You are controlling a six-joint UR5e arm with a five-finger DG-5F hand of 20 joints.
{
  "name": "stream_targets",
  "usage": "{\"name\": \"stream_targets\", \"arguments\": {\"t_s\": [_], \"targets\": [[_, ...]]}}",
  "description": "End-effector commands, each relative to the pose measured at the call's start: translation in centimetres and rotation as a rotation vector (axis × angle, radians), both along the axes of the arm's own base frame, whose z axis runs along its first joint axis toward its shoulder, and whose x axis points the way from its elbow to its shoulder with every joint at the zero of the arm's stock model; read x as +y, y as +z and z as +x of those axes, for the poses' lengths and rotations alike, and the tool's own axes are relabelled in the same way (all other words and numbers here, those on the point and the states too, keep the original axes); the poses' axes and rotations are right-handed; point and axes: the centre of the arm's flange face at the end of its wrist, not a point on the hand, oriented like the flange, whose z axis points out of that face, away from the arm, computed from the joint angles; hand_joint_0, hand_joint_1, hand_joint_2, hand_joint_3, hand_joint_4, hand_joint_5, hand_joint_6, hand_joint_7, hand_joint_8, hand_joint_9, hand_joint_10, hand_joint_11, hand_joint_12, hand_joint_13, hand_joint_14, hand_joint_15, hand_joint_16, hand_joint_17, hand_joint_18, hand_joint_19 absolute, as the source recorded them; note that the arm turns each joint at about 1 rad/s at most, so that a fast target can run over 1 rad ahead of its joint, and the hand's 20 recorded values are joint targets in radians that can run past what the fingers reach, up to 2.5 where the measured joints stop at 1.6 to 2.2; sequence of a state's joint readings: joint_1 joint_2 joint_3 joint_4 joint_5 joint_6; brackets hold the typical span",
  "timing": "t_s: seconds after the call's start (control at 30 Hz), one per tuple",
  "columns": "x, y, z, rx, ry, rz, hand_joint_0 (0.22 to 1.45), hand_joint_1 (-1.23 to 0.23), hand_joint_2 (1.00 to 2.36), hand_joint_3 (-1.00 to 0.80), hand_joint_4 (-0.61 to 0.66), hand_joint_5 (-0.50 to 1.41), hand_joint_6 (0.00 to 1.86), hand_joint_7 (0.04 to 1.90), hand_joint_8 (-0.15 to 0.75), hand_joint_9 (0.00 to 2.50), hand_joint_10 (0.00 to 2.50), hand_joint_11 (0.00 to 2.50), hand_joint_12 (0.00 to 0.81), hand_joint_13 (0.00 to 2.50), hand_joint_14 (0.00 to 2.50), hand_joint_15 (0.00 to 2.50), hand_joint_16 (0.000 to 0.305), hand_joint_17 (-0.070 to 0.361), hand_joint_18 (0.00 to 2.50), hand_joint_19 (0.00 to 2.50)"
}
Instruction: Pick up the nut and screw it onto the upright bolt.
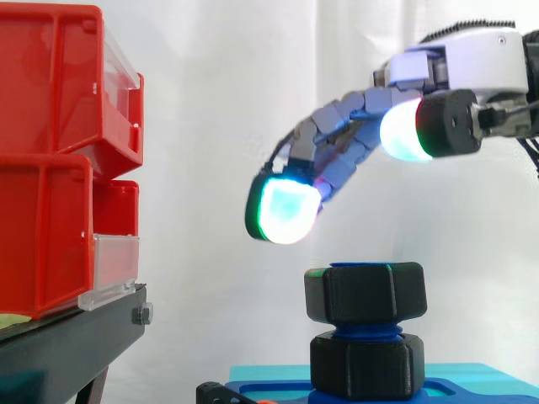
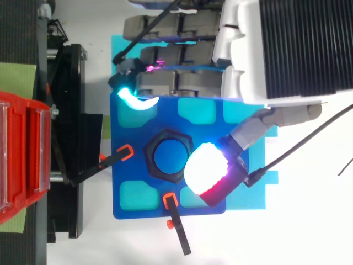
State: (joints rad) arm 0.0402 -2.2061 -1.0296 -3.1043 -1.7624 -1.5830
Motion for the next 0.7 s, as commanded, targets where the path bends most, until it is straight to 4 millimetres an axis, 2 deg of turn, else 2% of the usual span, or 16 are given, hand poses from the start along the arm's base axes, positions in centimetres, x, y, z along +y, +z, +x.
{"name": "stream_targets", "arguments": {"t_s": [0.0, 0.33, 0.4, 0.47, 0.5, 0.6, 0.67], "targets": [[0.2, 0.5, 0.2, -0.010, 0.006, -0.003, 0.50, -0.08, 1.00, -0.50, 0.20, -0.13, 0.50, 0.68, 0.217, 0.61, 0.00, 0.00, 0.309, 0.36, 0.00, 0.00, 0.034, 0.076, 0.00, 0.00], [3.3, 0.3, 1.1, -0.041, 0.041, 0.010, 0.49, -0.02, 1.00, -0.50, 0.15, -0.11, 0.50, 0.65, 0.200, 0.45, 0.00, 0.00, 0.330, 0.18, 0.00, 0.00, 0.039, 0.088, 0.00, 0.00], [4.2, -0.8, 1.4, -0.022, 0.052, 0.024, 0.49, -0.02, 1.00, -0.50, 0.14, -0.11, 0.50, 0.65, 0.195, 0.44, 0.00, 0.00, 0.330, 0.18, 0.00, 0.00, 0.039, 0.088, 0.00, 0.00], [4.6, -1.0, 1.4, -0.018, 0.057, 0.033, 0.50, -0.01, 1.00, -0.50, 0.13, -0.11, 0.50, 0.65, 0.190, 0.43, 0.00, 0.00, 0.333, 0.17, 0.00, 0.00, 0.039, 0.088, 0.00, 0.00], [4.8, -1.9, 1.5, -0.001, 0.059, 0.042, 0.50, -0.01, 1.00, -0.50, 0.13, -0.11, 0.50, 0.66, 0.190, 0.42, 0.00, 0.00, 0.333, 0.17, 0.00, 0.00, 0.039, 0.088, 0.00, 0.00], [5.6, -2.3, 1.5, 0.012, 0.067, 0.059, 0.50, -0.01, 1.00, -0.50, 0.14, -0.11, 0.50, 0.68, 0.193, 0.42, 0.00, 0.00, 0.334, 0.16, 0.00, 0.00, 0.039, 0.088, 0.00, 0.00], [5.7, -2.5, 1.4, 0.016, 0.067, 0.059, 0.50, 0.00, 1.00, -0.50, 0.16, -0.10, 0.50, 0.76, 0.203, 0.42, 0.00, 0.00, 0.336, 0.16, 0.00, 0.00, 0.039, 0.088, 0.00, 0.00]]}}
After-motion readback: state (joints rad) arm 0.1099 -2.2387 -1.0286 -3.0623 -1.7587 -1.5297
